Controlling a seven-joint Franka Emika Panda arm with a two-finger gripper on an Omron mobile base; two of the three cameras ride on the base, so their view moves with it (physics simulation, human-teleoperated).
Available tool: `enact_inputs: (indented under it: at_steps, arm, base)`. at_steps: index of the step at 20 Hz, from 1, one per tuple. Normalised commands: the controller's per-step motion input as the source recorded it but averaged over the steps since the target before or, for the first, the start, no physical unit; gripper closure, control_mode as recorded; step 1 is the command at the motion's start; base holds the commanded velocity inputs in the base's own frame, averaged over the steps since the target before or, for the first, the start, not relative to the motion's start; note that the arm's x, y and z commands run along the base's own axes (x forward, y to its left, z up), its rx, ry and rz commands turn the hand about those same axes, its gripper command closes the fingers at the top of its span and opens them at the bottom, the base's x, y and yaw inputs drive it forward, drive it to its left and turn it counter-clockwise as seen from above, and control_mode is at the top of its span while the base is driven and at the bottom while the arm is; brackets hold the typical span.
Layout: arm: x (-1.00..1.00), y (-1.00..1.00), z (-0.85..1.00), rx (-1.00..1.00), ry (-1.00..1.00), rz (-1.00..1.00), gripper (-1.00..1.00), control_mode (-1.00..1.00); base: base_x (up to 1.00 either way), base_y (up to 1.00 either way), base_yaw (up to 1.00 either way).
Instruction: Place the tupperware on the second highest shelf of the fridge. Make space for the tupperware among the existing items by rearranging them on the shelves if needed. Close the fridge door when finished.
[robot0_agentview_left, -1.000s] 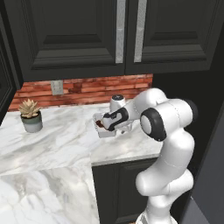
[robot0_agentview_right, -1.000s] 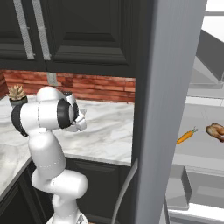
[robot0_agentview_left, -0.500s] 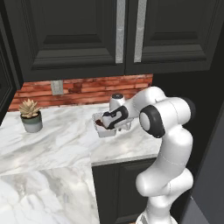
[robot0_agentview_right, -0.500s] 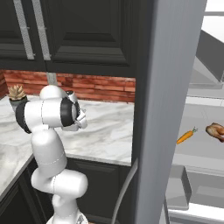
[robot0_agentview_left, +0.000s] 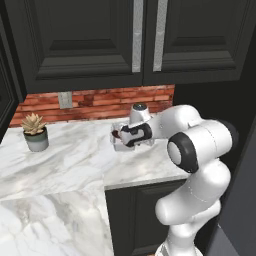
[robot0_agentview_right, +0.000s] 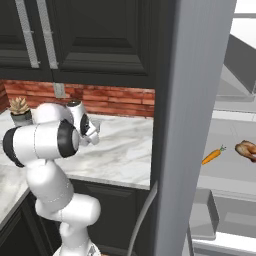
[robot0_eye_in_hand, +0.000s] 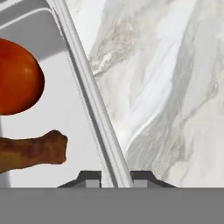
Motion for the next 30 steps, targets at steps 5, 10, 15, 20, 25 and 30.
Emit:
enact_inputs:
  at_steps: [5,10,15,20,25,30]
  arm:
    - [-0.83,-0.21,0.63,0.02,-0.19,0.05,1.00,-1.00]
    - [-0.95,-0.28,0.86,0.00,-0.02,0.03,1.00,-1.00]
    - [-0.95,-0.36,0.94,-0.01,0.00,0.01,1.00,-1.00]
    - [-0.96,-0.49,0.70,-0.01,0.00,0.00,1.00,-1.00]
    - [-0.77,-0.24,0.62,0.00,0.00,0.02,1.00,-1.00]
    - [-0.39,0.00,0.53,0.00,0.00,0.06,1.00,-1.00]
  base:
    - [0.00,0.00,0.00]
    - [0.00,0.00,0.00]
    - [0.00,0.00,0.00]
    - [0.00,0.00,0.00]
    - [0.00,0.00,0.00]
    - [0.00,0.00,0.00]
